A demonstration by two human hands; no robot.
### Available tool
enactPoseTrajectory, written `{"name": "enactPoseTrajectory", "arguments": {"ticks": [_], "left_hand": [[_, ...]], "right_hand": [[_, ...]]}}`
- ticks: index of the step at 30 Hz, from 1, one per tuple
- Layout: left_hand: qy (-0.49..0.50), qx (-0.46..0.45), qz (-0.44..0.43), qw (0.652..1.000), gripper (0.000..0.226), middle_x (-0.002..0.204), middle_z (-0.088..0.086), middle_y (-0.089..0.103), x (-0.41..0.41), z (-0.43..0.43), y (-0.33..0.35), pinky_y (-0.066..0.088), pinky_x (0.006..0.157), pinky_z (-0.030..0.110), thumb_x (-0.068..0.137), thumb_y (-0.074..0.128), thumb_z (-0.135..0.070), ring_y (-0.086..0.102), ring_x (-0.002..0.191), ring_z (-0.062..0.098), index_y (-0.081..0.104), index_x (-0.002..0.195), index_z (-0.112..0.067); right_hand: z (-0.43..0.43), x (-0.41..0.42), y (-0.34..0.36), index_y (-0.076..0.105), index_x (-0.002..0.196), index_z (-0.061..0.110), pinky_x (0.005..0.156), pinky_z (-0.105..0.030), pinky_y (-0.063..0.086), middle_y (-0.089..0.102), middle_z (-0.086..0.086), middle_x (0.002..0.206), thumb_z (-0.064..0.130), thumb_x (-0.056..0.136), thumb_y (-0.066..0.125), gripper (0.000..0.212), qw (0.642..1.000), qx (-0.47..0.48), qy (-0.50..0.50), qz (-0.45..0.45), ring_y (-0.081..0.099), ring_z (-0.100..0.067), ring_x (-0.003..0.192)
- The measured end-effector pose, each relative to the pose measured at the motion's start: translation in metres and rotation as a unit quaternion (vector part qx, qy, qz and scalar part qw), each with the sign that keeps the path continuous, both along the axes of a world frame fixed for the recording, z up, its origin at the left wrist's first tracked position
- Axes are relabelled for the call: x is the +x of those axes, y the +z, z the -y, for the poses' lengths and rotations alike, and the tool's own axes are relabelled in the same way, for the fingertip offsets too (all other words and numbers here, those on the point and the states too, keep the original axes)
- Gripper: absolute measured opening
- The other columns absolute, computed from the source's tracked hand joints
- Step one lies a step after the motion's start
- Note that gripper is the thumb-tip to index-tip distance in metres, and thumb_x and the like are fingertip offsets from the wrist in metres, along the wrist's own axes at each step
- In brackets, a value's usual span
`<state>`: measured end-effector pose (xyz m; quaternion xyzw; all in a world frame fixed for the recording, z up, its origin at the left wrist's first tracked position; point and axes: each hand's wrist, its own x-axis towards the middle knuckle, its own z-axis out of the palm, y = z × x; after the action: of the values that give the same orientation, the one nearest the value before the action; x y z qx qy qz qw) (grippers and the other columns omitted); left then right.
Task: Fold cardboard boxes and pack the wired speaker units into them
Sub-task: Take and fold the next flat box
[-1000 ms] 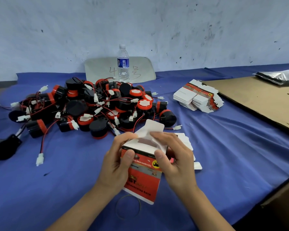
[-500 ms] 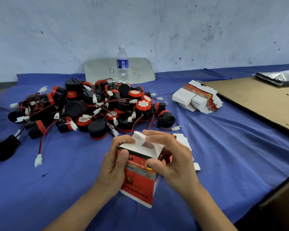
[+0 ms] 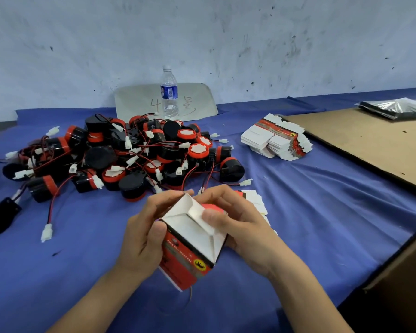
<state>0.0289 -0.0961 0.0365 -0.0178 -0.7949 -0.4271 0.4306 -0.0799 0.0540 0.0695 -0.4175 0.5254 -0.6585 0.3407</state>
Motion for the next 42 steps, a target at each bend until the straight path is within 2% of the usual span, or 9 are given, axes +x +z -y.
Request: {"name": "enactPoseTrajectory", "arguments": {"ticks": [4,17,22,26,32,36,39,40,42], "left_hand": [[-0.003,-0.019,0.015,1.000,0.055,0.093,-0.008,0.070,0.001,0.002,-0.001,0.052,0.056,0.030,0.096,0.025,-0.065,0.067,0.072,0.015,0.059,0.116,-0.027],[0.013,-0.026,0.007,1.000,0.055,0.109,-0.012,0.065,-0.003,0.001,-0.003,0.050,0.077,0.019,0.097,0.026,-0.063,0.066,0.094,0.008,0.057,0.119,-0.023],[0.007,-0.006,-0.020,1.000,0.056,0.109,-0.012,0.064,-0.003,0.005,-0.004,0.049,0.078,0.021,0.099,0.025,-0.061,0.065,0.096,0.012,0.060,0.114,-0.019],[0.047,-0.018,-0.005,0.999,0.056,0.110,0.001,0.063,-0.005,0.009,-0.006,0.049,0.082,0.030,0.099,0.025,-0.060,0.063,0.102,0.017,0.058,0.113,-0.017],[0.082,-0.055,0.060,0.993,0.043,0.113,-0.004,0.060,-0.008,0.016,-0.008,0.045,0.087,0.018,0.099,0.034,-0.052,0.059,0.104,0.008,0.057,0.119,-0.022],[0.254,-0.032,0.166,0.952,0.029,0.143,0.006,0.041,-0.013,0.058,-0.020,0.030,0.111,0.032,0.094,0.059,-0.017,0.036,0.135,0.020,0.061,0.122,-0.023],[0.249,0.016,0.292,0.923,0.042,0.159,0.007,0.014,-0.011,0.087,-0.033,0.018,0.117,0.038,0.093,0.061,-0.022,0.015,0.146,0.025,0.054,0.132,-0.036],[0.246,0.015,0.318,0.916,0.043,0.160,0.006,0.014,-0.011,0.094,-0.036,0.020,0.118,0.040,0.093,0.062,-0.025,0.016,0.146,0.027,0.053,0.133,-0.038],[0.251,0.000,0.361,0.898,0.045,0.157,0.002,0.022,-0.015,0.100,-0.038,0.027,0.116,0.045,0.091,0.062,-0.033,0.026,0.142,0.028,0.052,0.134,-0.040]], "right_hand": [[-0.001,-0.001,-0.002,0.057,0.122,0.030,0.080,-0.030,0.053,0.067,-0.005,0.117,0.014,0.080,0.066,0.046,0.998,0.048,0.048,0.004,0.065,-0.016,0.095],[0.004,0.001,-0.002,0.054,0.134,0.034,0.086,-0.026,0.052,0.068,0.006,0.113,0.004,0.088,0.056,0.055,0.998,0.029,0.009,-0.054,0.062,-0.010,0.101],[0.002,-0.003,-0.003,0.057,0.132,0.030,0.082,-0.023,0.051,0.062,-0.003,0.126,0.013,0.081,0.059,0.054,0.982,0.008,0.101,0.159,0.059,-0.018,0.108],[0.005,-0.005,-0.010,0.050,0.133,0.020,0.074,-0.028,0.056,0.067,-0.007,0.112,0.032,0.043,0.096,0.102,0.954,0.033,0.105,0.280,0.063,-0.022,0.091],[0.002,-0.002,-0.004,0.044,0.140,0.027,0.070,-0.034,0.059,0.070,-0.012,0.108,0.009,0.058,0.090,0.095,0.910,-0.053,0.190,0.364,0.071,-0.024,0.087],[-0.009,-0.004,0.010,0.039,0.141,0.044,0.074,-0.034,0.057,0.070,-0.010,0.099,0.003,0.060,0.084,0.102,0.957,-0.089,0.132,0.242,0.066,-0.027,0.089],[-0.027,-0.006,0.031,0.028,0.140,0.057,0.067,-0.024,0.053,0.069,0.005,0.096,-0.001,0.071,0.073,0.101,0.995,-0.095,0.019,-0.027,0.064,-0.011,0.075],[-0.032,-0.007,0.035,0.024,0.140,0.060,0.065,-0.017,0.050,0.066,0.016,0.089,0.003,0.073,0.072,0.100,0.983,-0.076,-0.047,-0.163,0.058,-0.003,0.068],[-0.038,-0.010,0.036,0.014,0.139,0.065,0.062,-0.013,0.047,0.058,0.018,0.077,0.010,0.077,0.071,0.101,0.868,0.012,-0.174,-0.465,0.049,-0.004,0.064]]}}
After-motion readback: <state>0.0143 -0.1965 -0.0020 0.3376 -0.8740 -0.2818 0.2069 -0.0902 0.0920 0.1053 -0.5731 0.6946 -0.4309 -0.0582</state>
